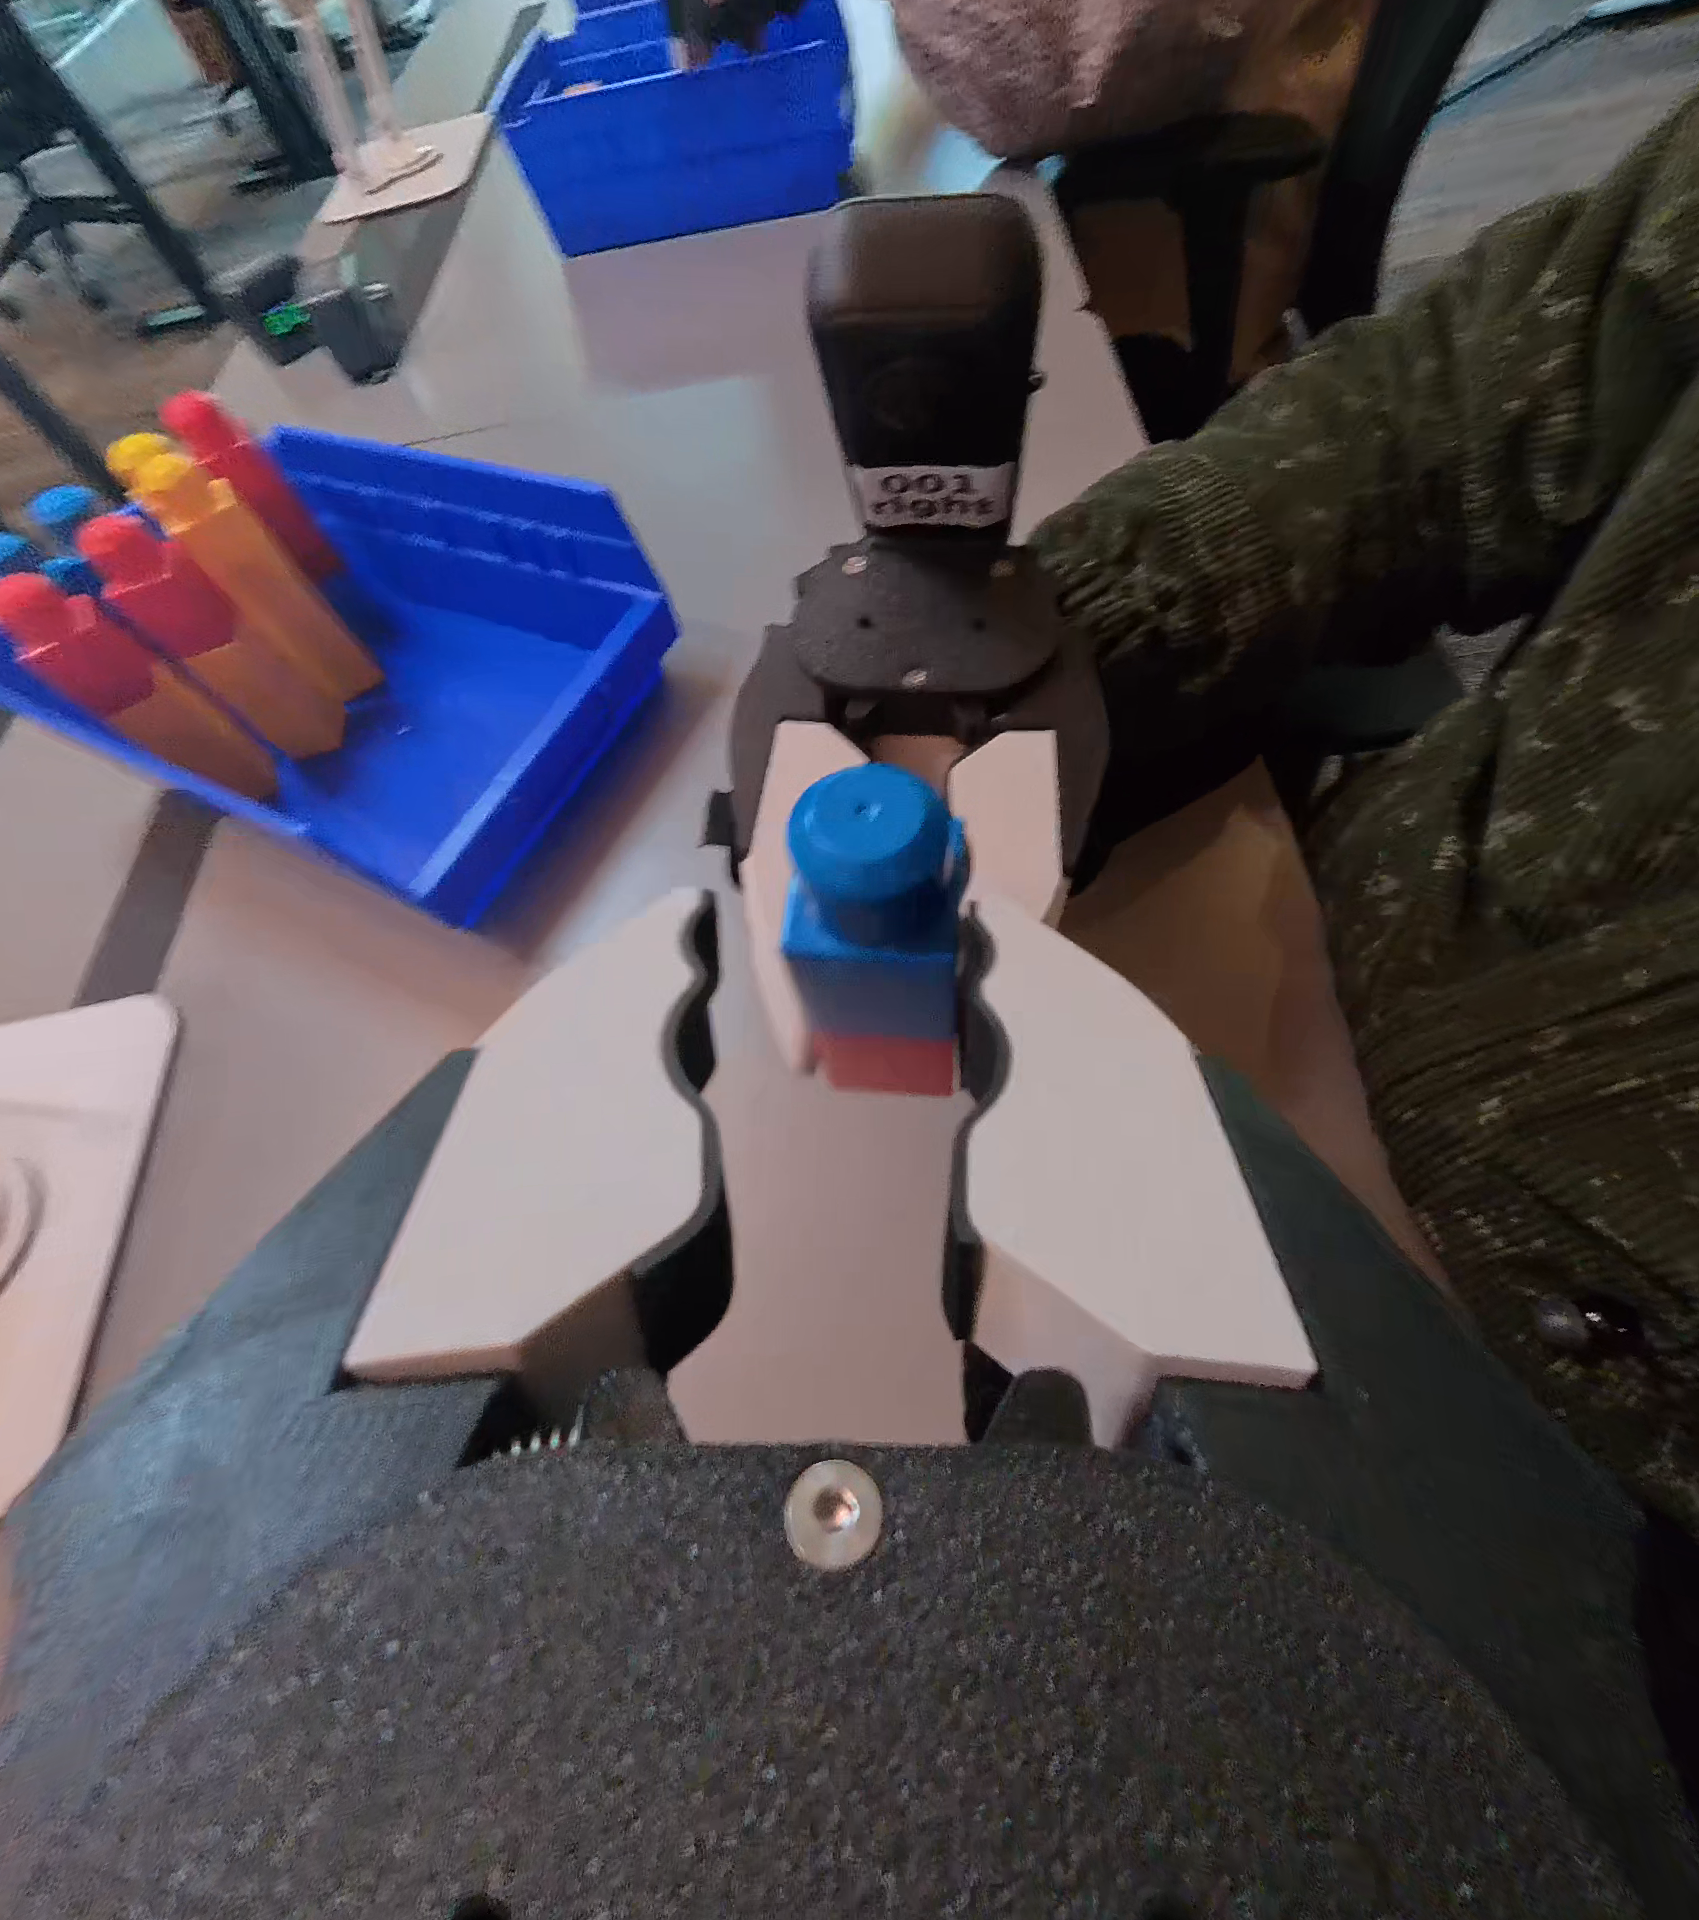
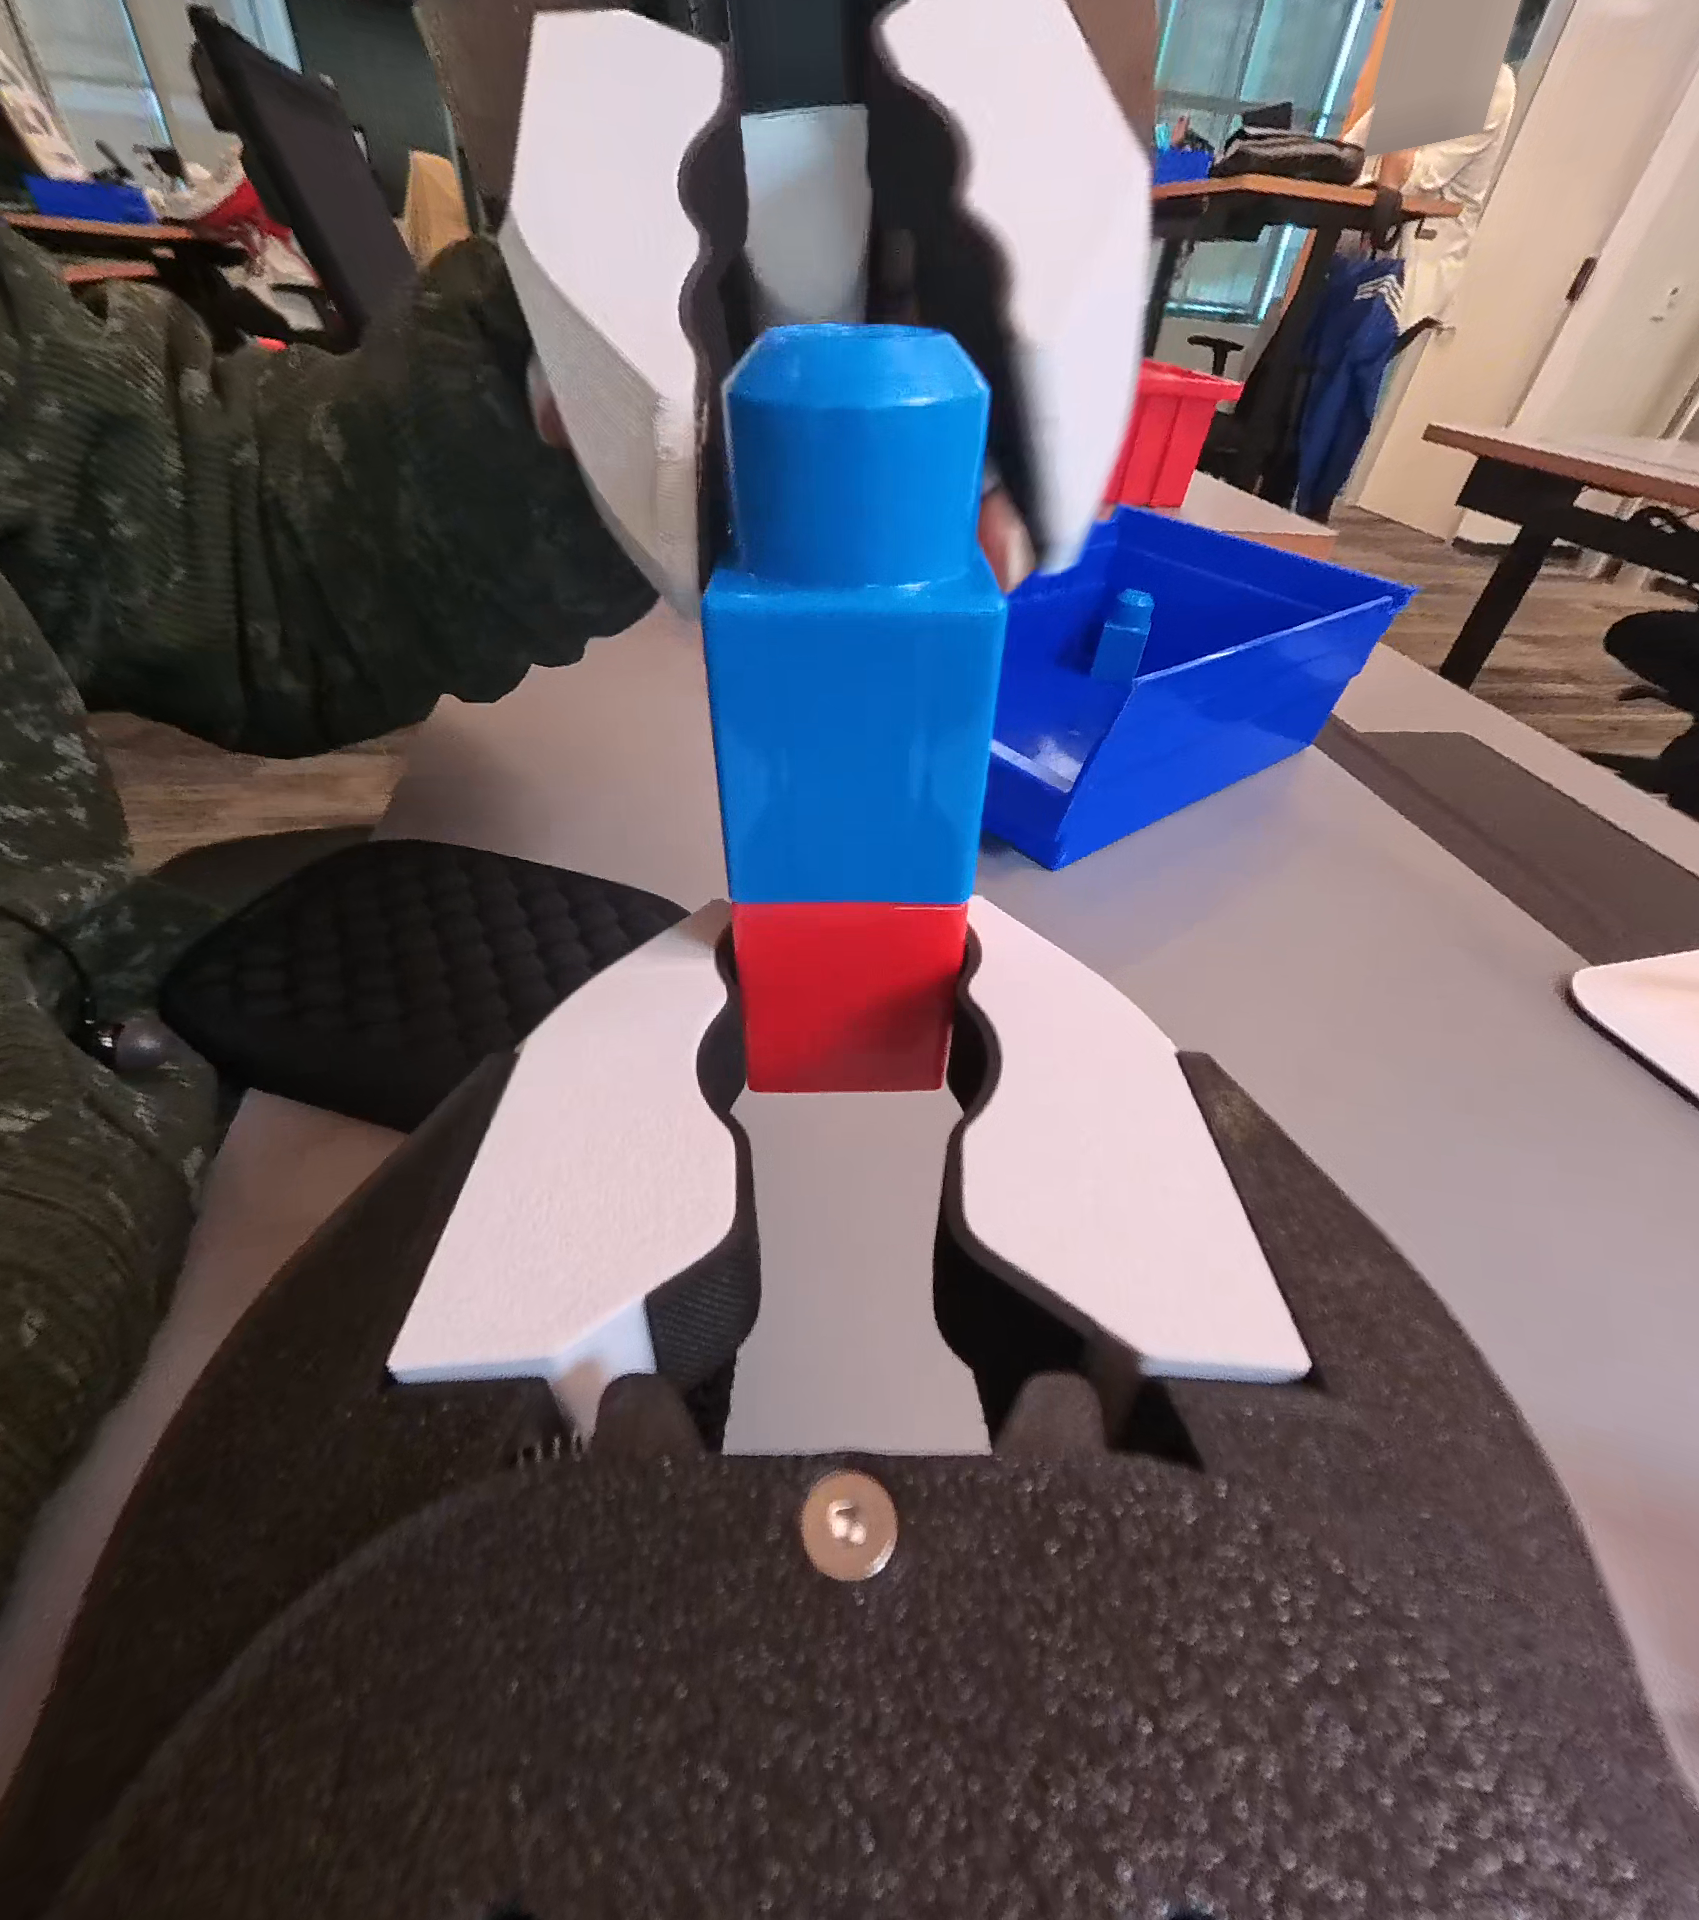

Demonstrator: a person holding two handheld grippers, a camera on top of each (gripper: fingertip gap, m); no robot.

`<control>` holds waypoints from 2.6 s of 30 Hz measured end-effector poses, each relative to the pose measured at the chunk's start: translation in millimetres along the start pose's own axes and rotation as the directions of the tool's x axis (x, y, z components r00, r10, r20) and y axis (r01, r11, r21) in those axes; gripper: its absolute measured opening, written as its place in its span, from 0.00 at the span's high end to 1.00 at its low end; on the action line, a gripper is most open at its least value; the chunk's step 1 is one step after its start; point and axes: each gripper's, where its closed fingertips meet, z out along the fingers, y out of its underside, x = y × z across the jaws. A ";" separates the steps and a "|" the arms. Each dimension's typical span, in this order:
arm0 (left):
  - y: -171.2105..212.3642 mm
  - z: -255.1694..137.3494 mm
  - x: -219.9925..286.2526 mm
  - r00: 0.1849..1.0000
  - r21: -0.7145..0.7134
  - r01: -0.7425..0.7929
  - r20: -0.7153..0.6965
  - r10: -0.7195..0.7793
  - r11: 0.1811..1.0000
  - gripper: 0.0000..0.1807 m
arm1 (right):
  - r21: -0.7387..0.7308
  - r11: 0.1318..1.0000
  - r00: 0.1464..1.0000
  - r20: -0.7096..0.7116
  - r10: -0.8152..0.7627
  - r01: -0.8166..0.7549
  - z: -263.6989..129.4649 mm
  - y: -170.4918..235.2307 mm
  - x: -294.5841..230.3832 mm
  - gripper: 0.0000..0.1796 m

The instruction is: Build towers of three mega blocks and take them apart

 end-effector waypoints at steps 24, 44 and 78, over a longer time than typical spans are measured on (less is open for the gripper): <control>350.4 -296.9 -238.8 0.179 -0.053 0.937 0.922 -0.344 0.346 0.71 | -0.083 0.993 0.996 -0.046 0.075 -0.079 2.2 21.8 17.7 0.80; 401.2 -297.7 -235.0 0.043 -0.027 0.994 0.985 -0.164 0.103 0.73 | -0.073 0.992 0.994 -0.058 0.094 -0.098 -2.0 20.1 21.5 0.80; 26.1 -63.4 -81.9 0.822 0.328 -0.081 0.557 -0.123 0.941 0.73 | -0.100 0.974 0.978 0.016 0.208 -0.205 7.5 26.7 9.8 0.80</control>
